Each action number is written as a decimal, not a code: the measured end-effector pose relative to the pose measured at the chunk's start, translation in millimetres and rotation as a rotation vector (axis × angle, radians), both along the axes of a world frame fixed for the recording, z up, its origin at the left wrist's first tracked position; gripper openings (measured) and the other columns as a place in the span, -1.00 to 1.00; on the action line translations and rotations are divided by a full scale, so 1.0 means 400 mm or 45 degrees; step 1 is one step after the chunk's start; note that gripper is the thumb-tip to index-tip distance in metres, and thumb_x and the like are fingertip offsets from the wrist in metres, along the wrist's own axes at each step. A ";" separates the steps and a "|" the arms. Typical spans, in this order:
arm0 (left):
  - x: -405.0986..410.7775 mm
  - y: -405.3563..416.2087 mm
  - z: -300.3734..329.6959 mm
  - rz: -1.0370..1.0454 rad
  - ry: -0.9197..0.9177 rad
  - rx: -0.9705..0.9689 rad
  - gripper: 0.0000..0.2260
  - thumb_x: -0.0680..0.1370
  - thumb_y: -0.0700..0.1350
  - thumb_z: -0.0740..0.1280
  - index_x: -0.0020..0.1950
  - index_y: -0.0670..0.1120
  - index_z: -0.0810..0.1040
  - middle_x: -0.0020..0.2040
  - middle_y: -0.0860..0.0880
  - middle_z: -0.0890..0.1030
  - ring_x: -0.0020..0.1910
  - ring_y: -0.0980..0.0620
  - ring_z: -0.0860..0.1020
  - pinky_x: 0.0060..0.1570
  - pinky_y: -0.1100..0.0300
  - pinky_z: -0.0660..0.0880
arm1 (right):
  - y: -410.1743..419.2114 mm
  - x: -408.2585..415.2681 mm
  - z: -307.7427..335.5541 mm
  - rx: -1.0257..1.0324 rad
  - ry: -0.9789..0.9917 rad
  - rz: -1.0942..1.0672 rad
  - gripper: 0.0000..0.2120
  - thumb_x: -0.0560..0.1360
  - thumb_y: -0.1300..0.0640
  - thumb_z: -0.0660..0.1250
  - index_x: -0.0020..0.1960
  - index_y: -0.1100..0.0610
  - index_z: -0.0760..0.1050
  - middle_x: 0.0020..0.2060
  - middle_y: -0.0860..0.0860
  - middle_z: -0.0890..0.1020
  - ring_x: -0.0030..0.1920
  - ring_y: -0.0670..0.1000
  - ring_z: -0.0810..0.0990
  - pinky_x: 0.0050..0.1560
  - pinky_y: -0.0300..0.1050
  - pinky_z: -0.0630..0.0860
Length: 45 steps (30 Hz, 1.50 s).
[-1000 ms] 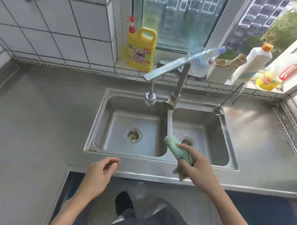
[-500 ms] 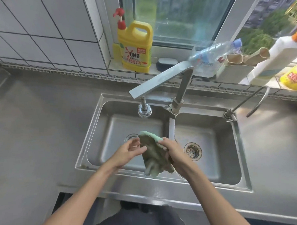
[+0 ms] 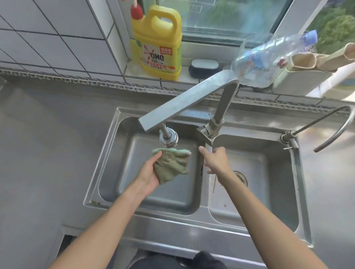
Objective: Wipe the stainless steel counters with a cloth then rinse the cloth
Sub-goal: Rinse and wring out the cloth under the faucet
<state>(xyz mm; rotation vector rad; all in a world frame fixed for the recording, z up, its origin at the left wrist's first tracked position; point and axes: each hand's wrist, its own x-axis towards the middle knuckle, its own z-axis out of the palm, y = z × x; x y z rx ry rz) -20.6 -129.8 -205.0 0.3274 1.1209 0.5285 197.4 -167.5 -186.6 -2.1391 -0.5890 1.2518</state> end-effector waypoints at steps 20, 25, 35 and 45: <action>0.019 0.074 -0.002 -0.061 -0.147 -0.180 -0.43 0.75 0.11 0.10 -0.05 -0.18 0.80 0.05 -0.23 0.76 -0.03 -0.16 0.77 -0.24 -0.04 0.69 | 0.077 -0.029 -0.049 0.037 -0.867 0.539 -0.68 0.73 0.12 0.05 0.09 0.31 0.49 0.05 0.35 0.62 0.07 0.42 0.58 -0.02 0.14 0.46; 0.023 0.070 -0.012 -0.106 -0.140 -0.201 -0.45 0.74 0.12 0.10 0.05 -0.22 0.77 0.14 -0.26 0.73 0.05 -0.18 0.76 -0.18 -0.05 0.71 | 0.074 -0.030 -0.043 0.058 -0.811 0.490 -0.73 0.71 0.09 0.06 -0.05 0.21 0.41 0.00 0.33 0.61 0.04 0.40 0.57 -0.10 0.11 0.39; 0.032 0.088 0.000 -0.172 0.055 -0.083 -0.61 0.71 0.10 0.20 0.24 -0.13 0.67 0.21 -0.21 0.72 0.11 -0.12 0.74 0.11 -0.02 0.64 | 0.030 -0.112 -0.095 -0.234 0.532 -0.055 -0.39 0.54 -0.43 0.19 0.14 0.10 0.59 -0.02 0.04 0.70 -0.05 0.05 0.67 0.00 0.03 0.65; -0.053 0.096 -0.036 -0.111 0.593 0.206 -0.66 0.68 0.14 0.29 0.16 -0.09 0.69 -0.07 -0.03 0.76 -0.20 0.09 0.73 -0.27 0.13 0.67 | 0.083 -0.169 -0.120 0.191 0.365 -0.053 -0.74 0.58 0.00 0.37 -0.11 0.21 0.60 -0.32 -0.06 0.62 -0.29 -0.05 0.56 -0.43 -0.32 0.43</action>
